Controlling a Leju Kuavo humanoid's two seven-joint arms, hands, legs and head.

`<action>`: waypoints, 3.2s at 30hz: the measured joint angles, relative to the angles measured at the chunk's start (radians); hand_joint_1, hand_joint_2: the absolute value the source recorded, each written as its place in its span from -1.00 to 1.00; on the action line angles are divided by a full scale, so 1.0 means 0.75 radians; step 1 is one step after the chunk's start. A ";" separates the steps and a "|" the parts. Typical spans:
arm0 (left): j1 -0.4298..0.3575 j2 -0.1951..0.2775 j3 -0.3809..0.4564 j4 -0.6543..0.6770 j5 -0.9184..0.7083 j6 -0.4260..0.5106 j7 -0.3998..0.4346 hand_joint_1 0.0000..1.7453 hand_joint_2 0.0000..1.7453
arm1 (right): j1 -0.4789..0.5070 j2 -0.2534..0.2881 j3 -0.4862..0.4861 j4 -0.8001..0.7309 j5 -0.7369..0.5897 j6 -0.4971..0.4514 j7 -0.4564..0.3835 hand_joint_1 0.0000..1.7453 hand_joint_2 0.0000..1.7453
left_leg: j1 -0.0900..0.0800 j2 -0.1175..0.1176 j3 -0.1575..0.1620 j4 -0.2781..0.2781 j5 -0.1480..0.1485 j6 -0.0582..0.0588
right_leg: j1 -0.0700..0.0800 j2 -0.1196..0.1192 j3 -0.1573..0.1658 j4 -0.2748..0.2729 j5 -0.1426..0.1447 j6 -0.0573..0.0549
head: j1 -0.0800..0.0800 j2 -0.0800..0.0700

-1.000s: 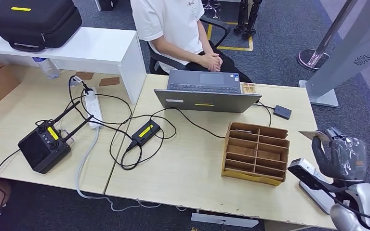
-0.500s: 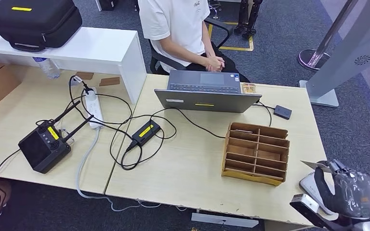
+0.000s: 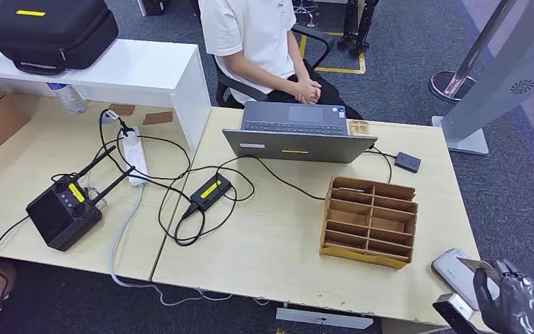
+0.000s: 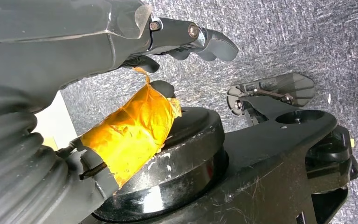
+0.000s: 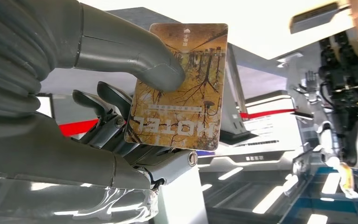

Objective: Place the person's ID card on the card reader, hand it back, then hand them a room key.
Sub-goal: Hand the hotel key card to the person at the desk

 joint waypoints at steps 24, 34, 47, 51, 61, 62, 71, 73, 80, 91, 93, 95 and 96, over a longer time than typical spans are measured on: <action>-0.003 0.000 0.000 0.000 -0.034 0.001 0.000 -1.00 1.00 | -0.104 0.120 -0.225 0.303 0.115 -0.006 -0.143 1.00 1.00 | 0.002 0.001 0.000 0.000 0.000 0.000 | 0.002 0.001 0.000 0.000 0.000 0.000 | 0.000 0.000; -0.004 0.000 0.000 0.000 -0.040 0.003 0.002 -1.00 1.00 | -0.147 0.198 -0.286 0.372 0.148 -0.019 -0.201 1.00 1.00 | 0.003 0.001 0.001 0.000 0.000 0.000 | 0.003 0.002 0.000 0.000 0.000 0.000 | 0.000 0.000; -0.005 0.001 0.001 0.000 -0.052 0.003 0.002 -1.00 1.00 | -0.155 0.207 -0.281 0.371 0.102 -0.021 -0.166 1.00 1.00 | 0.003 0.001 0.002 0.000 0.000 0.000 | 0.003 0.002 0.002 0.000 0.000 0.000 | 0.000 0.000; -0.006 0.001 0.001 0.000 -0.065 0.002 0.006 -1.00 1.00 | -0.142 0.193 -0.251 0.325 0.053 -0.020 -0.121 1.00 1.00 | 0.003 0.001 0.001 0.000 0.000 0.000 | 0.003 0.002 0.002 0.000 0.000 0.000 | 0.000 0.000; -0.009 0.009 0.001 0.000 -0.118 -0.005 0.013 -1.00 1.00 | -0.197 -0.015 -0.048 0.045 -0.077 0.058 0.100 1.00 1.00 | 0.002 0.004 0.001 0.000 0.000 0.000 | 0.002 0.004 0.002 0.000 0.001 0.000 | 0.000 0.000; -0.009 0.010 0.001 0.000 -0.122 -0.006 0.013 -1.00 1.00 | -0.217 -0.040 -0.022 0.024 -0.076 0.070 0.119 1.00 1.00 | 0.002 0.004 0.001 0.000 0.000 0.000 | 0.002 0.005 0.001 0.000 0.001 0.000 | 0.000 0.000; -0.008 0.011 0.001 0.000 -0.136 -0.011 0.013 -1.00 1.00 | -0.290 -0.158 0.112 -0.059 -0.062 0.066 0.158 1.00 1.00 | 0.002 0.003 -0.001 0.000 0.000 -0.001 | 0.003 0.004 0.001 0.001 0.001 0.000 | 0.000 0.000; -0.009 0.012 0.001 0.000 -0.147 -0.014 0.011 -1.00 1.00 | -0.349 -0.185 0.151 -0.059 -0.031 0.078 0.174 1.00 1.00 | 0.002 0.005 -0.002 -0.001 0.000 -0.001 | 0.003 0.006 0.001 0.002 0.002 0.000 | 0.000 0.000; -0.013 0.021 -0.017 0.000 -0.227 -0.009 -0.055 -1.00 1.00 | -0.876 -0.269 0.446 0.104 0.117 0.250 0.307 1.00 1.00 | 0.003 0.013 -0.001 0.000 0.006 -0.002 | 0.003 0.012 -0.003 0.003 0.009 -0.002 | 0.000 0.000; -0.007 0.035 -0.094 0.000 -0.294 -0.020 -0.129 -1.00 1.00 | -1.552 -0.198 0.947 0.578 0.257 0.310 0.375 1.00 1.00 | 0.007 0.007 -0.006 -0.001 0.010 -0.005 | 0.006 0.007 -0.008 0.004 0.011 -0.004 | 0.000 0.000; -0.008 0.036 -0.101 0.000 -0.292 -0.027 -0.120 -1.00 1.00 | -1.604 -0.187 0.987 0.626 0.228 0.295 0.373 1.00 1.00 | 0.007 0.005 -0.006 -0.001 0.010 -0.005 | 0.006 0.006 -0.008 0.004 0.011 -0.004 | 0.000 0.000; -0.007 0.036 -0.103 0.000 -0.288 -0.030 -0.115 -1.00 1.00 | -1.625 -0.182 1.010 0.655 0.207 0.286 0.368 1.00 1.00 | 0.007 0.004 -0.006 -0.001 0.010 -0.005 | 0.007 0.005 -0.008 0.004 0.011 -0.004 | 0.000 0.000; -0.007 0.037 -0.103 0.000 -0.285 -0.031 -0.113 -1.00 1.00 | -1.629 -0.182 1.018 0.665 0.197 0.283 0.366 1.00 1.00 | 0.007 0.004 -0.007 -0.001 0.010 -0.005 | 0.007 0.005 -0.008 0.004 0.011 -0.004 | 0.000 0.000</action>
